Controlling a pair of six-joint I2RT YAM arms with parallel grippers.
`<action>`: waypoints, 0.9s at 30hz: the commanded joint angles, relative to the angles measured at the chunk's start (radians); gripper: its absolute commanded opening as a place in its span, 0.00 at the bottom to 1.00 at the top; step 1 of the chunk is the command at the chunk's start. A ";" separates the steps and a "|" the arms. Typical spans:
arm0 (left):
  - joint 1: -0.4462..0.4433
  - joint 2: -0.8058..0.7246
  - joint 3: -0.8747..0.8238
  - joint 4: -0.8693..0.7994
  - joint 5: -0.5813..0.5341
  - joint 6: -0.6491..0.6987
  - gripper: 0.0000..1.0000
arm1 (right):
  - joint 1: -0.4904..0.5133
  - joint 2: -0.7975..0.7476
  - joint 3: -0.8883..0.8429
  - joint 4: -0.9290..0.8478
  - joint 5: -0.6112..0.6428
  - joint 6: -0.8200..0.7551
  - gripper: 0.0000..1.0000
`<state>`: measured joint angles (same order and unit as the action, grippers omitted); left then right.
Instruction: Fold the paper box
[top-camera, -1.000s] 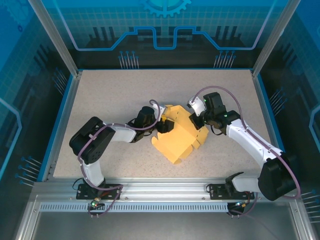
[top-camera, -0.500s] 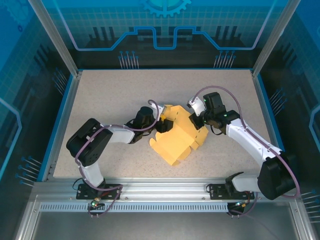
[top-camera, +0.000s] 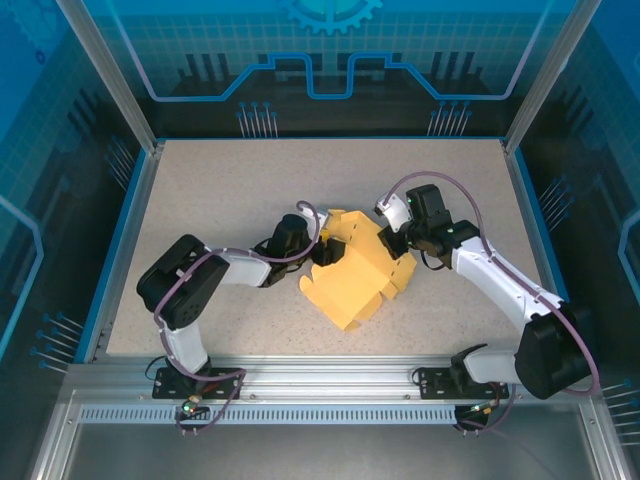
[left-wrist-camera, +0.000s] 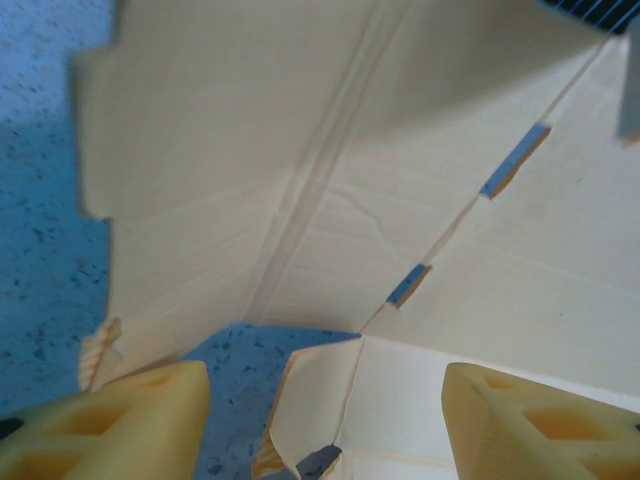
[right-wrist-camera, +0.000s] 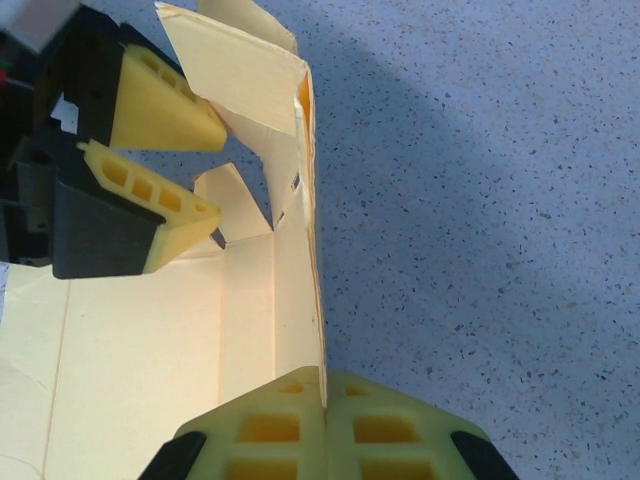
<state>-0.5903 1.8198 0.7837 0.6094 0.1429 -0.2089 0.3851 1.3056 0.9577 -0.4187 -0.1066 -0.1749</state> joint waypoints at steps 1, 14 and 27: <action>-0.009 0.021 0.026 0.012 0.062 -0.011 0.63 | -0.012 0.008 0.016 0.012 -0.016 0.017 0.02; -0.043 -0.011 -0.032 0.122 0.216 -0.024 0.54 | -0.014 0.011 0.009 0.024 -0.008 0.028 0.02; -0.084 0.087 -0.026 0.187 0.173 -0.012 0.56 | -0.015 0.008 -0.008 0.043 -0.025 0.044 0.02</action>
<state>-0.6632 1.8709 0.7517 0.7547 0.3111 -0.2333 0.3851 1.3094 0.9573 -0.4175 -0.1089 -0.1524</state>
